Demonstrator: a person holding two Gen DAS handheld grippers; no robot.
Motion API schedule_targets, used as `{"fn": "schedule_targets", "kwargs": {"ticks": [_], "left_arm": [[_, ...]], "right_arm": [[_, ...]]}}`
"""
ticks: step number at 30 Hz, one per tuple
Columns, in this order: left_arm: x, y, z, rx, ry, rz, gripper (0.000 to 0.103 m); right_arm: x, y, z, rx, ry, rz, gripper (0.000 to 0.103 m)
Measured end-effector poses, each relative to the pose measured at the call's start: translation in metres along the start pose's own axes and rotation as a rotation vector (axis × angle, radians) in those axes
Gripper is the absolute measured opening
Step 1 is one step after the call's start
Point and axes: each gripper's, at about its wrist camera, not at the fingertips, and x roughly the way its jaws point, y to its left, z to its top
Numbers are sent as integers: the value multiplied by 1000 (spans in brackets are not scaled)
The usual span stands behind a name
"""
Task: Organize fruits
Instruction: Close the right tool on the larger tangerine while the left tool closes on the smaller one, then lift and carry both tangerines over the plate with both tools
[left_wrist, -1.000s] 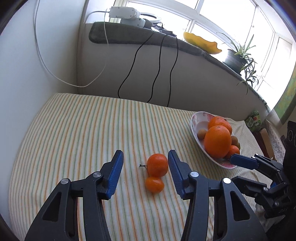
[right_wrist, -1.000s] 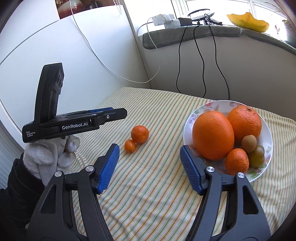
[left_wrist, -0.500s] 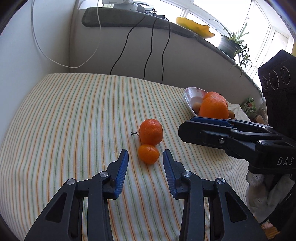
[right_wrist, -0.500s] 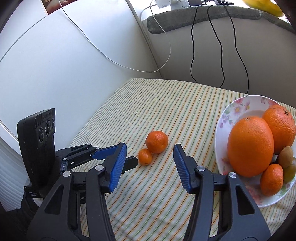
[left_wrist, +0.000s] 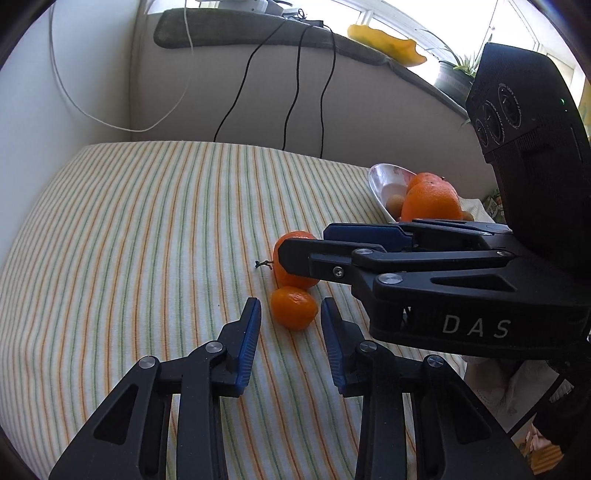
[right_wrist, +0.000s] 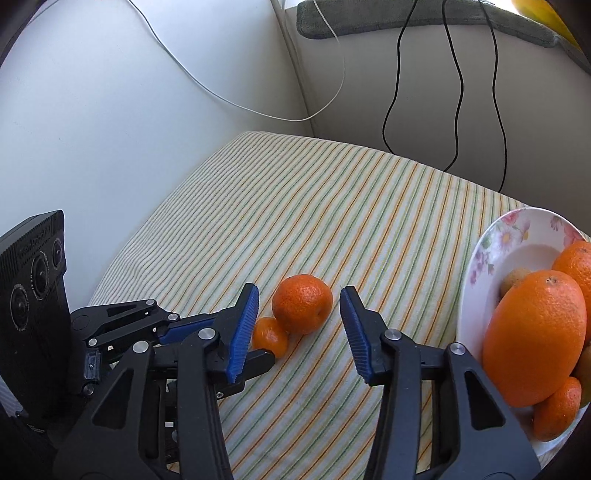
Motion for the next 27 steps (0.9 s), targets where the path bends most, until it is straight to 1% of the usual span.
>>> {"fn": "schedule_targets", "kwargs": {"ticks": [7,11,14,15,27], "left_arm": [[7,-2,1,9,16,4,27],[9,-4,1,13,20,8,27],[11,-5,1,13,20,8,26],[11,-6,1,13,19,9,26],[7,-8,0,22,10,20,26]], "right_arm": [[11,-2,1,2,29,-14,45],[17,-4,3,18,33,3,45],[19,-5,3,23,38,19,40],[19,-5,3,23,39,21,39],[16,-9,2,39,16,29,38]]}}
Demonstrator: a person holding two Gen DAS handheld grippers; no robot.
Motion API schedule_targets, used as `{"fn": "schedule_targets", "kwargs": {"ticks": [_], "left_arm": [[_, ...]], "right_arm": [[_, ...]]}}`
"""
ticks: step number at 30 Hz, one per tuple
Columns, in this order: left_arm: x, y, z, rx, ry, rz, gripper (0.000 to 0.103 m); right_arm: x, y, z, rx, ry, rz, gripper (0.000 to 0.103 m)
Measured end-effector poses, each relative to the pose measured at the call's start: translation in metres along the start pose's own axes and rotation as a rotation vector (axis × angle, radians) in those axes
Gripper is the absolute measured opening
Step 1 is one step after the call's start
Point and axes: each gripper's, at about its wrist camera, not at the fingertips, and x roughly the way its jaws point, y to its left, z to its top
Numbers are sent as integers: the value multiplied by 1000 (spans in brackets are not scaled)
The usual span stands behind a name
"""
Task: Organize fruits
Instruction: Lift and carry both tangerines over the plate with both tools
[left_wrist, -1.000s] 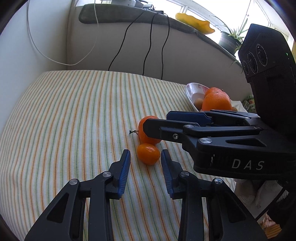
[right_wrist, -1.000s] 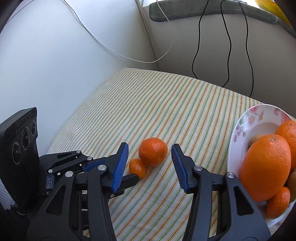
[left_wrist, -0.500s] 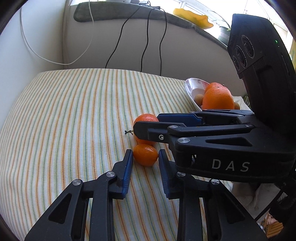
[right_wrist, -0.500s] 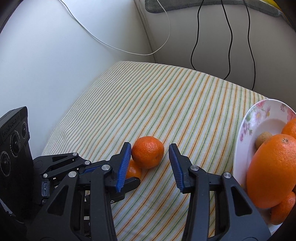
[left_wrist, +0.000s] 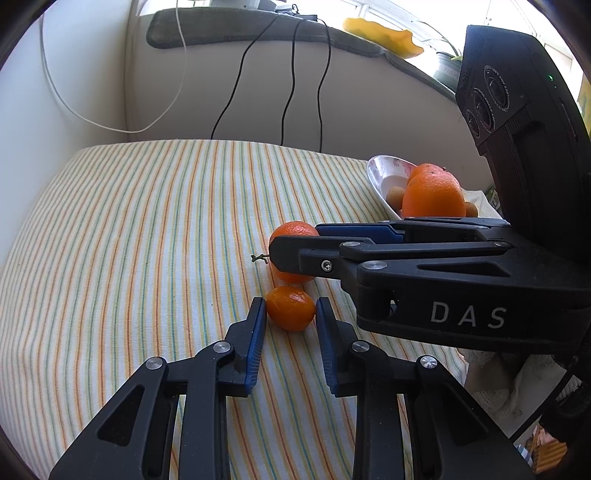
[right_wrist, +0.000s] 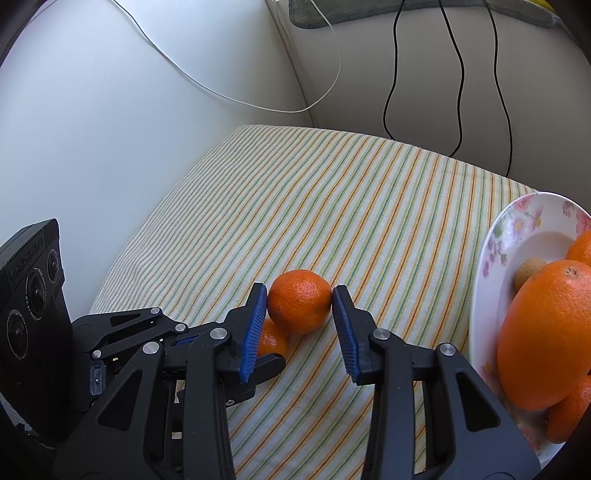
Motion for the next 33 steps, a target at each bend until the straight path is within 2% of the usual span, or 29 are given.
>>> {"fn": "schedule_targets", "kwargs": {"ticks": [10,20,33], "left_arm": [[-9,-1,0,-8,-17,-3,26],[-23,-4,8,-13,-54,-12,26],[-23,-30,38,15,-103,-56,26]], "right_arm": [[-26,-5,-1,17,-54,22,38],[-77,-13,-6,32,-141,36,38],[-147,-55,-18,100,-251,-24,38]]}}
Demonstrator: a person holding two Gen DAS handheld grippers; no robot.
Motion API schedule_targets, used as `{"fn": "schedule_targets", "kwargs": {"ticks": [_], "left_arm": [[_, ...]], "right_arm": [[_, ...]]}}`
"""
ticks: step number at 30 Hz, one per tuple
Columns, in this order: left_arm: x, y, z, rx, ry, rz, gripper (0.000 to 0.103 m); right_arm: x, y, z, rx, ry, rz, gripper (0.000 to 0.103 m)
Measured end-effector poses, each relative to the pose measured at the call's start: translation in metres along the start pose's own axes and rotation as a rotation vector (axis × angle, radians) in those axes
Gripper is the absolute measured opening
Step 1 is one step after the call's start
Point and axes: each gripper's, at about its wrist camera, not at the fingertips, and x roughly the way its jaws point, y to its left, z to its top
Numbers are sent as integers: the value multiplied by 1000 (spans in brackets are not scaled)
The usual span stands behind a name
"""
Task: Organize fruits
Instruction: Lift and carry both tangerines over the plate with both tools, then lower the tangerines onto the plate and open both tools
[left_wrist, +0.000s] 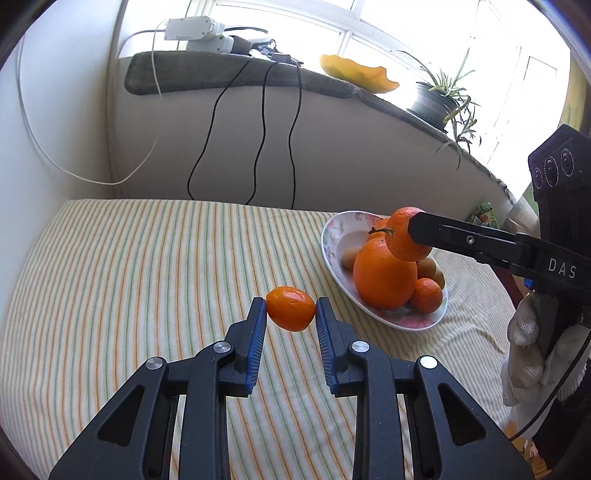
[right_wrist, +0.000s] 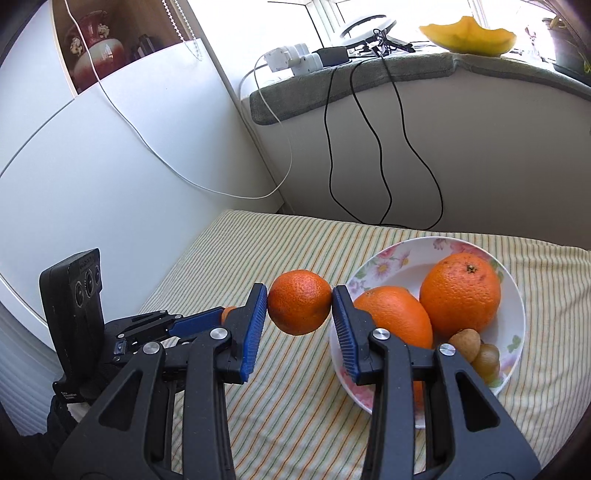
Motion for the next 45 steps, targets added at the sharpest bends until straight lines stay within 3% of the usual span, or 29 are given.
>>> {"fn": "schedule_targets", "kwargs": {"ticks": [20,45], "left_arm": [[45,-44,48,56,1,-62,26],[70,-49,62,68,19,-62,26]], "right_arm": [[-34,-69,7,78,-60,-79,38],[23,-93,29,99,-9,-53,38]]}}
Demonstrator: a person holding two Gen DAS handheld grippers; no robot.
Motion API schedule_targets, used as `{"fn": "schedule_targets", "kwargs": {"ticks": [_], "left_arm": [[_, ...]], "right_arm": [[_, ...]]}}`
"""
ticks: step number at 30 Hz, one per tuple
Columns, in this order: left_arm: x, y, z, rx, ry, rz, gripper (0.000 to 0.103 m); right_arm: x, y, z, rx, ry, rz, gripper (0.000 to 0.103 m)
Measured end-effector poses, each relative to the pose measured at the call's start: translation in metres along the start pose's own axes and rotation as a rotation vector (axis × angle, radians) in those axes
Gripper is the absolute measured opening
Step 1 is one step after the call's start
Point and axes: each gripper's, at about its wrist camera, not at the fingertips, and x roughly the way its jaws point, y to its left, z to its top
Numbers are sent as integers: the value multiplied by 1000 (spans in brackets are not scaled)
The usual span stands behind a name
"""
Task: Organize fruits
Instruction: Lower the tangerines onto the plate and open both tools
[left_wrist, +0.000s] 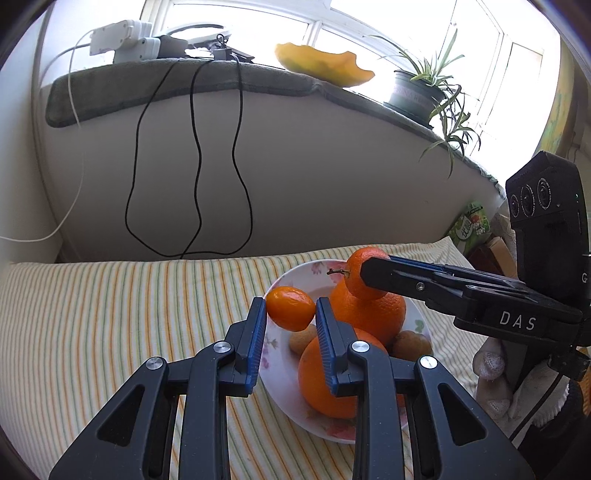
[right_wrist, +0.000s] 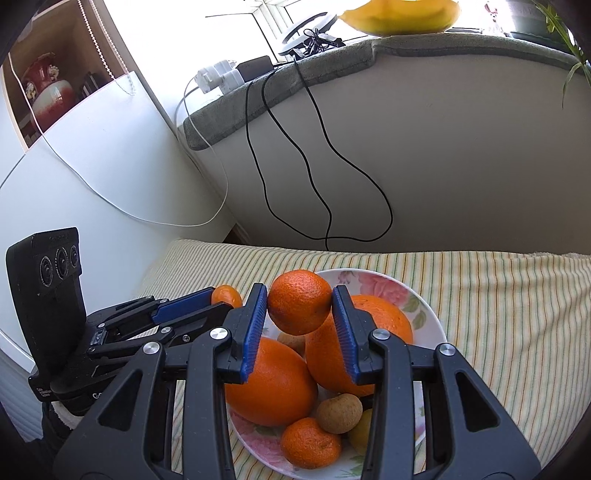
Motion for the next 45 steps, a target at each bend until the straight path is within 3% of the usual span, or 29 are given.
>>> {"fn": "schedule_targets", "kwargs": {"ticks": [26,28,30,41,45], "left_arm": [[1,0,0,-6,13,7,27],[1,1,1,-10,10,6,35],[0,1,1,-13,7,2,36],[-2,-2,-1,-6,10,6,36],[-5,-5,-2,5,8,12,36]], "right_arm": [[7,1,2,2,16,10,39],[8,0,2,8,18,8,46],[6,-1,1,13,5,8,62],[-3,0,0,14,-20,0,64],[-6,0,-2,6,-22,-7,69]]}}
